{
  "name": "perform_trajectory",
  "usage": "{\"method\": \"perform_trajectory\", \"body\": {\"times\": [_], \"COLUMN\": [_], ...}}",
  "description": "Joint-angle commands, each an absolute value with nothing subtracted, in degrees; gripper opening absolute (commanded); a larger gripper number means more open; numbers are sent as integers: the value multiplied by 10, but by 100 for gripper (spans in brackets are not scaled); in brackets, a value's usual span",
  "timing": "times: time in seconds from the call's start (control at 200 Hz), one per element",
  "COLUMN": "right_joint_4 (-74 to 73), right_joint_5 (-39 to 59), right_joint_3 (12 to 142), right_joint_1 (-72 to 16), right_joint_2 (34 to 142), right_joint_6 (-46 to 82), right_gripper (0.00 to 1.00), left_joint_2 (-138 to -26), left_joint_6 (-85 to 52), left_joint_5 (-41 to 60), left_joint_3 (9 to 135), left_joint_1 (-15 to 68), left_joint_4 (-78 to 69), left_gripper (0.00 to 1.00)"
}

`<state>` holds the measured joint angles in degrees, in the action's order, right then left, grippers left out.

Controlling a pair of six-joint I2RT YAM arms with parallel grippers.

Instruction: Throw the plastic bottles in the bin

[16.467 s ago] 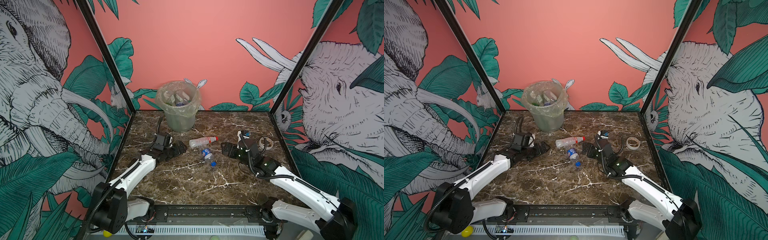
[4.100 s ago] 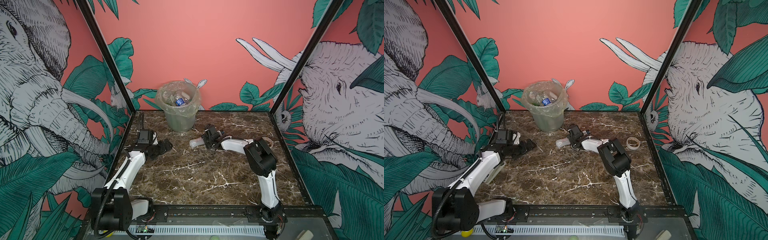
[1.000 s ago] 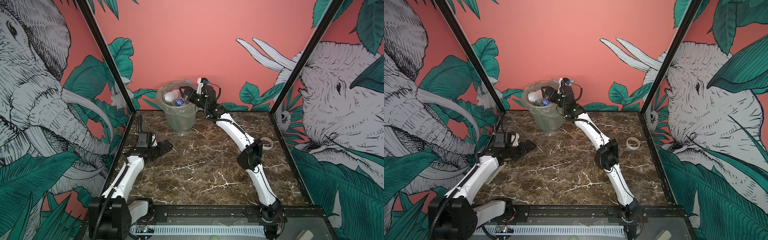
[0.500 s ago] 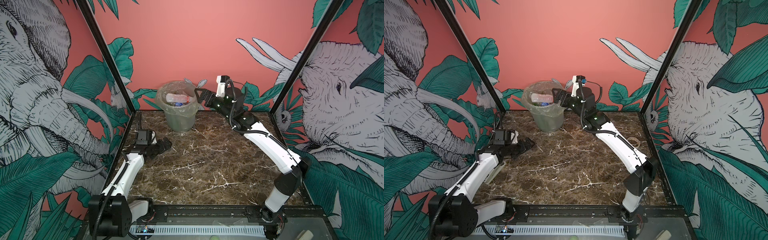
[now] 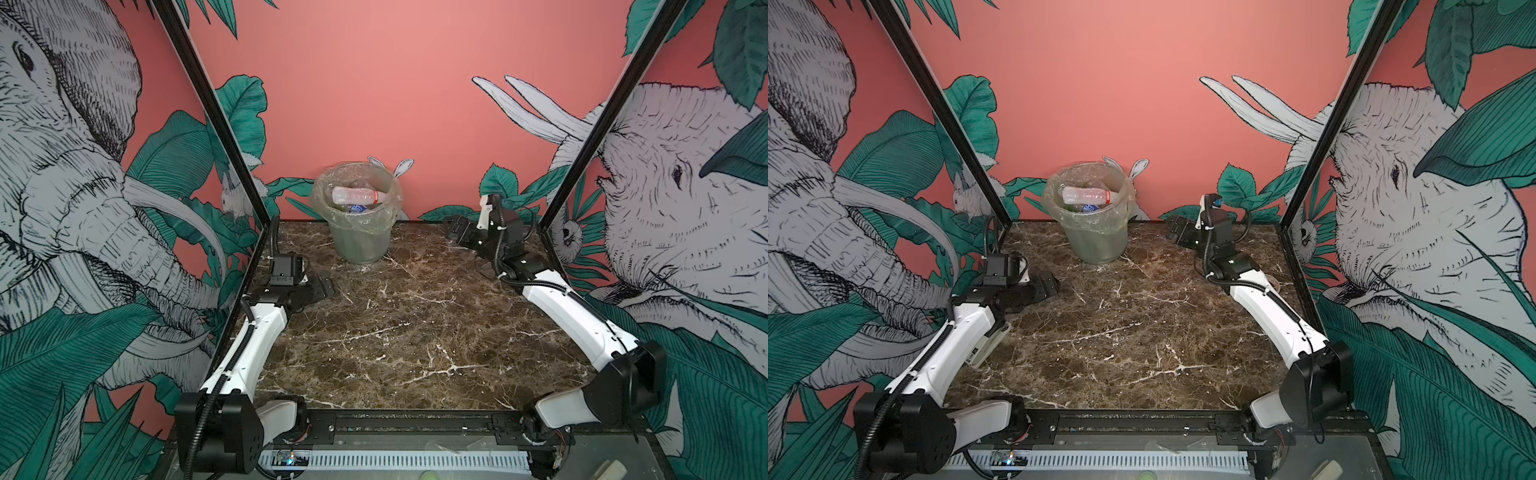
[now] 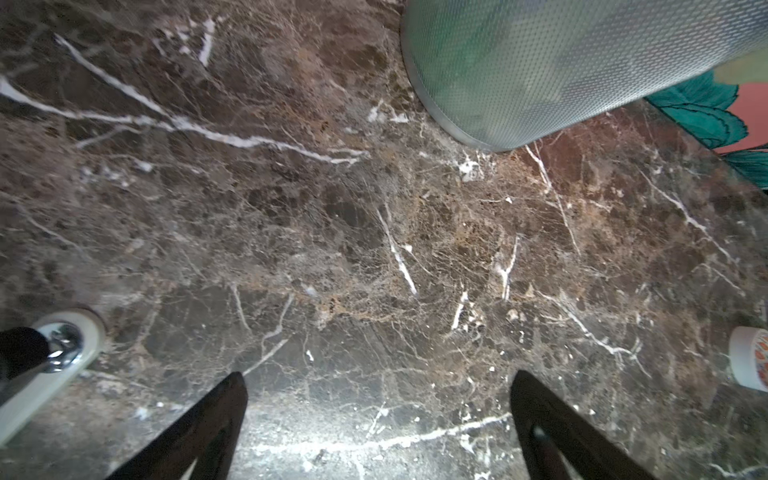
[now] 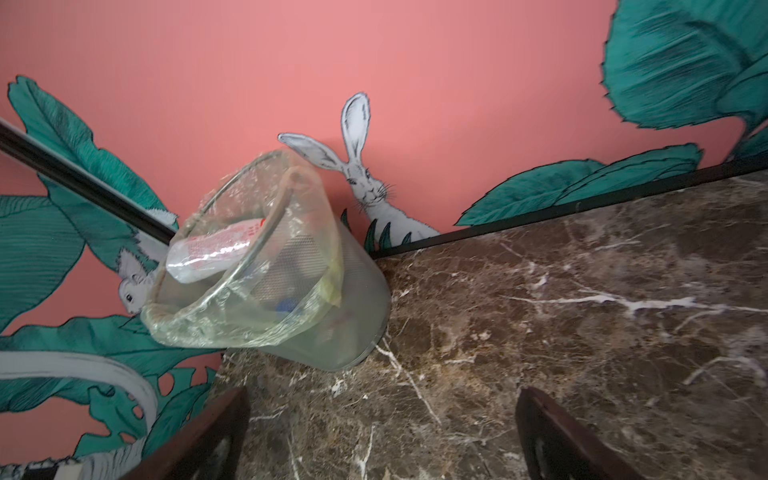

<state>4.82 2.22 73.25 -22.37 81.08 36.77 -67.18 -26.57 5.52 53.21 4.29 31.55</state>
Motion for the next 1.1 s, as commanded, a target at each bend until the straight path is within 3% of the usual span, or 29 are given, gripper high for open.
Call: {"method": "perform_trajectory", "body": {"times": [0.0, 0.38, 0.68, 1.095], "right_joint_4": [34, 10, -69, -234], "right_joint_5": [44, 49, -91, -261], "right_joint_3": [691, 561, 432, 246], "right_joint_1": [-189, -98, -85, -84], "right_joint_2": [778, 746, 681, 594], "right_joint_6": [355, 302, 235, 132], "right_gripper": [99, 99, 100, 100], "left_joint_2": [-645, -662, -702, -782], "left_joint_6": [-226, -154, -116, -17], "left_joint_5": [-7, -135, -247, -240], "left_joint_3": [520, 439, 343, 269], "left_joint_1": [40, 40, 39, 35], "left_joint_4": [294, 140, -69, -320], "left_gripper": [99, 99, 99, 99]}}
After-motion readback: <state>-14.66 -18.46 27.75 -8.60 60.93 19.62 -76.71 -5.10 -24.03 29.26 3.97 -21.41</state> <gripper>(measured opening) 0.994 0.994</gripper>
